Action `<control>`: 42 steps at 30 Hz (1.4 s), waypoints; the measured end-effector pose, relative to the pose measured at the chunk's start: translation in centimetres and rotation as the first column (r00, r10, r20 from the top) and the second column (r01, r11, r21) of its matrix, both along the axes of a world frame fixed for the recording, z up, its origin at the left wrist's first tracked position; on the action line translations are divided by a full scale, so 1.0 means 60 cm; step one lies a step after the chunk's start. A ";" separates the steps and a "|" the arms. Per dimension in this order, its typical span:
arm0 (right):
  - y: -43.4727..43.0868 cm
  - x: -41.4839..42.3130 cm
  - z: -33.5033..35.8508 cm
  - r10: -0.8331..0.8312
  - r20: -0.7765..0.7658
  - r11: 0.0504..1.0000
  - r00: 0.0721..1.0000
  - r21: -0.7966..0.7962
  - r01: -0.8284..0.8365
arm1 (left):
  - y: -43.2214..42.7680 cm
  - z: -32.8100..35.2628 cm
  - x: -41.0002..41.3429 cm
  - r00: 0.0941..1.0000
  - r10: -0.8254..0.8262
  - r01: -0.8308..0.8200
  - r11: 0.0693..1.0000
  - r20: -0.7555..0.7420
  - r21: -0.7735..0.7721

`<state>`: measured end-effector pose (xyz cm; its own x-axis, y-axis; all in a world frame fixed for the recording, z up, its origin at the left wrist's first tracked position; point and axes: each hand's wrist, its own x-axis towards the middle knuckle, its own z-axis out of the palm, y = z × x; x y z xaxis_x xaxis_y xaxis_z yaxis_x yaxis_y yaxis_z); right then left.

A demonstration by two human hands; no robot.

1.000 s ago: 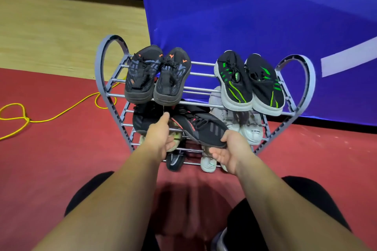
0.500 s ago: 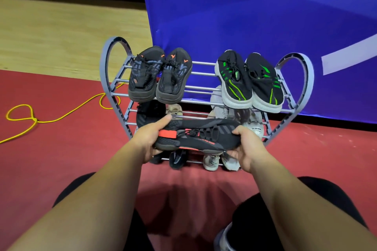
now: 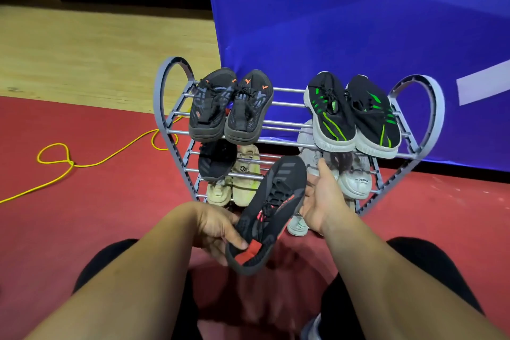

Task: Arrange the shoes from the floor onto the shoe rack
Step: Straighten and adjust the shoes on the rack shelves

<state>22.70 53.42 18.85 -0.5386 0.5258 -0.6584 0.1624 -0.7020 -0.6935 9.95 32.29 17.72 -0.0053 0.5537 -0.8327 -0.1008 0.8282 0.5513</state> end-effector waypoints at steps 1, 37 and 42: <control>0.002 -0.002 -0.002 -0.008 -0.006 1.000 1.000 -0.001 0.008 | 0.001 -0.001 -0.001 1.000 0.013 -0.013 1.000 -0.003 0.007; -0.072 -0.172 -0.102 0.016 0.080 0.931 0.997 0.361 -0.044 | 0.063 -0.034 -0.138 0.101 0.993 -0.986 0.109 -0.067 0.125; -0.071 -0.171 -0.108 0.082 0.141 0.917 0.987 0.376 -0.130 | 0.068 -0.034 -0.136 0.093 0.996 -0.989 0.092 0.011 0.116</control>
<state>12.43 49.16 12.38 -0.5348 0.6945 -0.4813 0.3200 -0.3608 -0.8760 1.77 36.36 15.66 -0.6434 0.0633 -0.7629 -0.7654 -0.0364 0.6425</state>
